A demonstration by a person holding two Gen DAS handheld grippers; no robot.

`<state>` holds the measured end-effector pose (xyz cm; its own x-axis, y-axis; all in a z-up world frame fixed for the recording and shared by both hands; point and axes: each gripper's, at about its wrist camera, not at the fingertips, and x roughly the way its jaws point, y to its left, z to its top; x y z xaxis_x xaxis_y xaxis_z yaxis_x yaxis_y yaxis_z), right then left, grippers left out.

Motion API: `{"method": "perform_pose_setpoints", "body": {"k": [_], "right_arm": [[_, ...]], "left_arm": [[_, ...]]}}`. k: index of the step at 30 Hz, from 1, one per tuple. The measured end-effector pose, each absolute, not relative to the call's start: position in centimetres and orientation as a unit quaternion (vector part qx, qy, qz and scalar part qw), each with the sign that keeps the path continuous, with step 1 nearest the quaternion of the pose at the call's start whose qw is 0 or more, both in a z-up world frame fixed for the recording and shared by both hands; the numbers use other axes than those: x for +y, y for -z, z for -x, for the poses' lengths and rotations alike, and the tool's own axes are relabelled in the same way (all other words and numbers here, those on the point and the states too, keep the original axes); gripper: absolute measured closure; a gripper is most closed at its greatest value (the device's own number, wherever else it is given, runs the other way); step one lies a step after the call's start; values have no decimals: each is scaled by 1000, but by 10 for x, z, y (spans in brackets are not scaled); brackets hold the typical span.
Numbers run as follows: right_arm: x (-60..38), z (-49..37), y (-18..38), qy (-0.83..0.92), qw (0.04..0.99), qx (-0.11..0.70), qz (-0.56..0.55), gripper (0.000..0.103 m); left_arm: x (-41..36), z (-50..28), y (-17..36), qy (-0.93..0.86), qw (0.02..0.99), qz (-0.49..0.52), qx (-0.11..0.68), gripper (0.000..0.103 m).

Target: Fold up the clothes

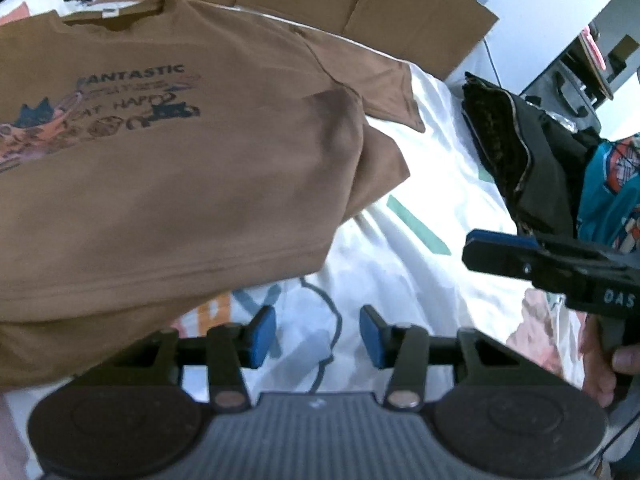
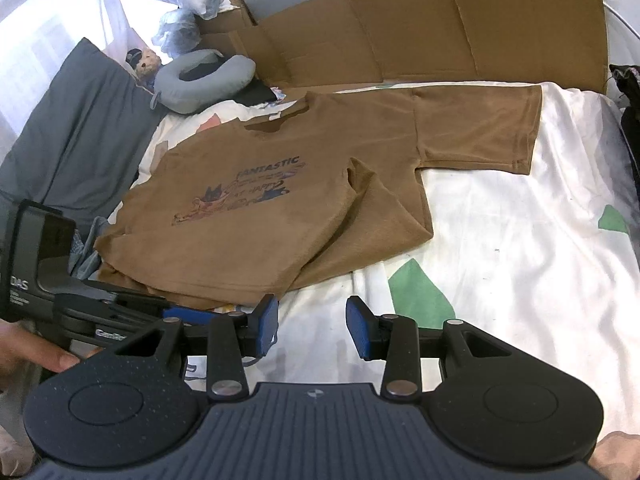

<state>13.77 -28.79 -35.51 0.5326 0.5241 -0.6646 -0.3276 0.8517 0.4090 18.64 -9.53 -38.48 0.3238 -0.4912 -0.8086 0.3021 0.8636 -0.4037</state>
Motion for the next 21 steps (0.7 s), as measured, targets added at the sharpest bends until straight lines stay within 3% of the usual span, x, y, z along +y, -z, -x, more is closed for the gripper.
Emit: {"method": "perform_pose_setpoints", "body": {"k": [4, 9, 11, 21], "right_arm": [[-289, -142, 363, -238, 866, 419, -134, 58], [-289, -152, 374, -240, 860, 422, -157, 58], [-289, -157, 377, -240, 859, 420, -169, 58], [-271, -190, 378, -270, 851, 410, -184, 58]], "left_arm": [[-95, -195, 396, 251, 806, 123, 522, 55], [-82, -203, 390, 251, 815, 178, 492, 77], [-74, -207, 385, 243, 822, 194, 477, 92], [-40, -233, 374, 207, 846, 253, 421, 102]]}}
